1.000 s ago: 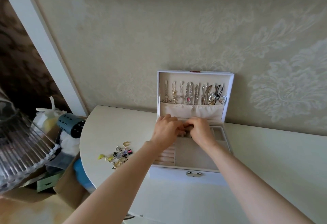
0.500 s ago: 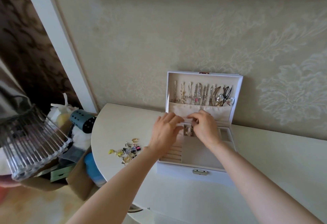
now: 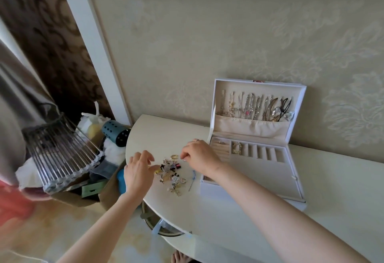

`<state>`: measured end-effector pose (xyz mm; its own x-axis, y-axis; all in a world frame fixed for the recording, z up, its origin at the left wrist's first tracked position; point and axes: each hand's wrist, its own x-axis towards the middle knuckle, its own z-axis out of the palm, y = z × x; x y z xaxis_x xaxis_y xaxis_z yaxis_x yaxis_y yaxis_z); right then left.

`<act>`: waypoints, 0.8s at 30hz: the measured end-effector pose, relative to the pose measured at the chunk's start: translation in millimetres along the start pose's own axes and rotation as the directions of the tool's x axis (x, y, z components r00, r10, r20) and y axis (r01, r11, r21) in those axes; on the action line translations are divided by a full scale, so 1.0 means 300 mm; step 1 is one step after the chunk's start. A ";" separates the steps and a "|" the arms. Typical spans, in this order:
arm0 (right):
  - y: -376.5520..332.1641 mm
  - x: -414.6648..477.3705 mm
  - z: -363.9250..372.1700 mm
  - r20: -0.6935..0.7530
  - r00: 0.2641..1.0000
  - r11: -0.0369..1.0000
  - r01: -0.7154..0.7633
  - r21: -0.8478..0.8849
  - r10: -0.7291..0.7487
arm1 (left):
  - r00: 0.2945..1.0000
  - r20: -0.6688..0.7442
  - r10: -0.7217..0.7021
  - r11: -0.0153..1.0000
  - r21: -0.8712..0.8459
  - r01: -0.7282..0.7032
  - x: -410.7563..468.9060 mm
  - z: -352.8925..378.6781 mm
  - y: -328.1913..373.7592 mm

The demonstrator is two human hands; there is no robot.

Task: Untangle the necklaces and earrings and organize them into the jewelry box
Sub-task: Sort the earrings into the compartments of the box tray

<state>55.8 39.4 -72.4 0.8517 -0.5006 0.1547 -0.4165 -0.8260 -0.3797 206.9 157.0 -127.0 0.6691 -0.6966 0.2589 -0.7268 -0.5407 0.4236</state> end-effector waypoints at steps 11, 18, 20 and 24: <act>-0.057 0.090 0.111 0.142 0.968 0.973 -0.191 -0.129 0.209 | 0.994 0.111 0.018 0.983 -0.184 0.003 -0.008 0.024 0.004; -0.054 0.097 0.080 0.170 0.944 0.955 -0.293 0.045 0.282 | 0.947 0.149 0.285 0.953 0.061 -0.296 0.009 0.038 0.055; -0.048 0.098 0.064 0.153 0.943 0.946 -0.311 0.091 0.296 | 0.941 0.184 0.284 0.949 0.084 -0.303 0.020 0.044 0.065; -0.025 0.095 0.011 0.126 0.937 0.917 -0.346 0.200 0.326 | 0.930 0.233 0.285 0.945 0.095 -0.313 0.044 0.042 0.091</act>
<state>84.2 32.1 -68.2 0.7023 -0.7057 -0.0937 -0.6126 -0.5321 -0.5844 193.9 127.1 -123.1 0.3794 -0.9114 0.1595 -0.9110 -0.3378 0.2367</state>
